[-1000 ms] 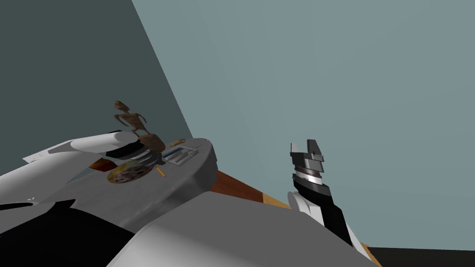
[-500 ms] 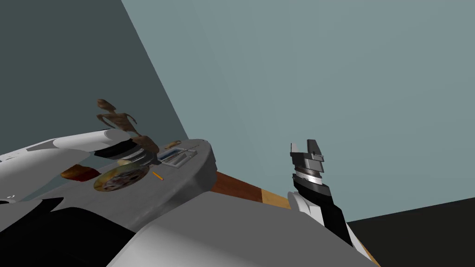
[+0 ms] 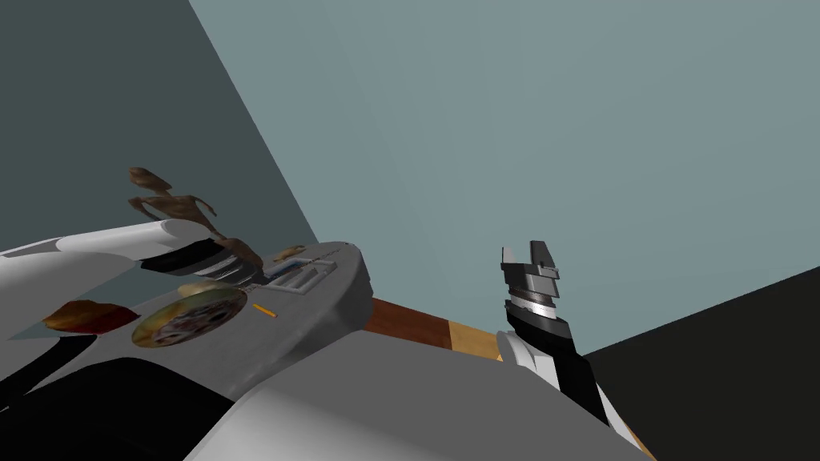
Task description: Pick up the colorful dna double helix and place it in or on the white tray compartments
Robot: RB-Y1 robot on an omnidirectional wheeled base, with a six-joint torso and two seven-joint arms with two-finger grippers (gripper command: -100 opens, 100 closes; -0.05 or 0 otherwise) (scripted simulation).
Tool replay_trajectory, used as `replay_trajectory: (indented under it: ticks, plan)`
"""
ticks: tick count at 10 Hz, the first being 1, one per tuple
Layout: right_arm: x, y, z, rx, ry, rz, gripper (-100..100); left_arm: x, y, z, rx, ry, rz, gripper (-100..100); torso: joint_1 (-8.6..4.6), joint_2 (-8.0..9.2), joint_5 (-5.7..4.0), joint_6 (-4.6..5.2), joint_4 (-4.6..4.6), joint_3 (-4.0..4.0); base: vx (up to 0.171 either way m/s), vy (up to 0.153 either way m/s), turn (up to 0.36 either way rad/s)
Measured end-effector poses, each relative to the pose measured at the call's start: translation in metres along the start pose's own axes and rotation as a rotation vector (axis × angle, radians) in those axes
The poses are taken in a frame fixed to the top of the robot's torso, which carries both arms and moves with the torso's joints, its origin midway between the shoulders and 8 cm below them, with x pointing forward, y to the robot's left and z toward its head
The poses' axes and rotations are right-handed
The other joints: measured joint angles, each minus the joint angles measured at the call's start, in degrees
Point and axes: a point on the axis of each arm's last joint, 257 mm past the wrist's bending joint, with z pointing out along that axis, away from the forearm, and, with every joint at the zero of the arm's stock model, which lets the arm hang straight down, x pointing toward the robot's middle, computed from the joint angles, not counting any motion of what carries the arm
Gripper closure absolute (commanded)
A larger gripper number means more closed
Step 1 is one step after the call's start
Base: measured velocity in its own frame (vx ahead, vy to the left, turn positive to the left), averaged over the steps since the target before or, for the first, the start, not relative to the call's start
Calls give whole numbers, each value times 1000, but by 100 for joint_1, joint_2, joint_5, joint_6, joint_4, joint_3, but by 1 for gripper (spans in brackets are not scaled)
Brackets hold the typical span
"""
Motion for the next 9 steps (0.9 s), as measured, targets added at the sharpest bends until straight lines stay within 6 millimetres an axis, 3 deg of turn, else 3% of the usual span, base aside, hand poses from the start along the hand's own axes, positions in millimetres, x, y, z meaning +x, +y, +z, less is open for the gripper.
replay_trajectory:
  ticks: [9]
  plan:
    - [0, 0, 0, 0, 0, 0, 0, -33, -11, -20, -13, -2, -201, 100, 51, -11, 15, -19, -4, -7, -29, 80, -77]
